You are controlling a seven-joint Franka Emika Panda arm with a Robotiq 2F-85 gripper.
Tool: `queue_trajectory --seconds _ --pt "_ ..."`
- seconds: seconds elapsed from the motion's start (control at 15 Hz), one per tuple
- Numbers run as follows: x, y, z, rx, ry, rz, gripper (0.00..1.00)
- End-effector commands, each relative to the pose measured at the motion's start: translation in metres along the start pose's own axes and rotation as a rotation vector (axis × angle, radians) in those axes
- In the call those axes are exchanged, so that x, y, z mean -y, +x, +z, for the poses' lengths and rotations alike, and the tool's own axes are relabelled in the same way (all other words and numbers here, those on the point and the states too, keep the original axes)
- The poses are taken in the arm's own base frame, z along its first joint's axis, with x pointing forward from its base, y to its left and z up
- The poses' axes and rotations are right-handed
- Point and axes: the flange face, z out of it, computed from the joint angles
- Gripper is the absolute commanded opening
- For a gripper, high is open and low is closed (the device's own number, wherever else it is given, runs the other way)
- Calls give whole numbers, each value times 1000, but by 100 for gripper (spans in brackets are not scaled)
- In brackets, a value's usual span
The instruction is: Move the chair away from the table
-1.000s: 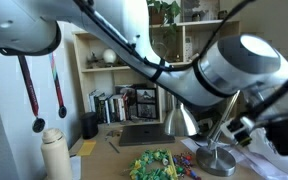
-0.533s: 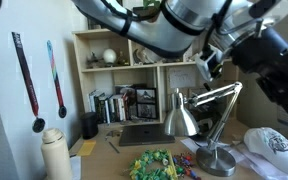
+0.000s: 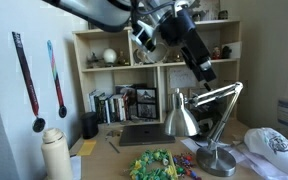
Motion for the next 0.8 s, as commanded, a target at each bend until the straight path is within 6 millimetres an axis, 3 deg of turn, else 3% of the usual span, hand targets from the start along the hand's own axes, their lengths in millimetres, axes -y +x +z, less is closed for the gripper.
queue_trajectory --seconds 0.0,0.33,0.73 --pt "-12 -54 -29 21 150 -114 100" --pt "-13 -103 -49 101 340 -299 100" --pt "-19 -119 -47 194 473 -455 100"
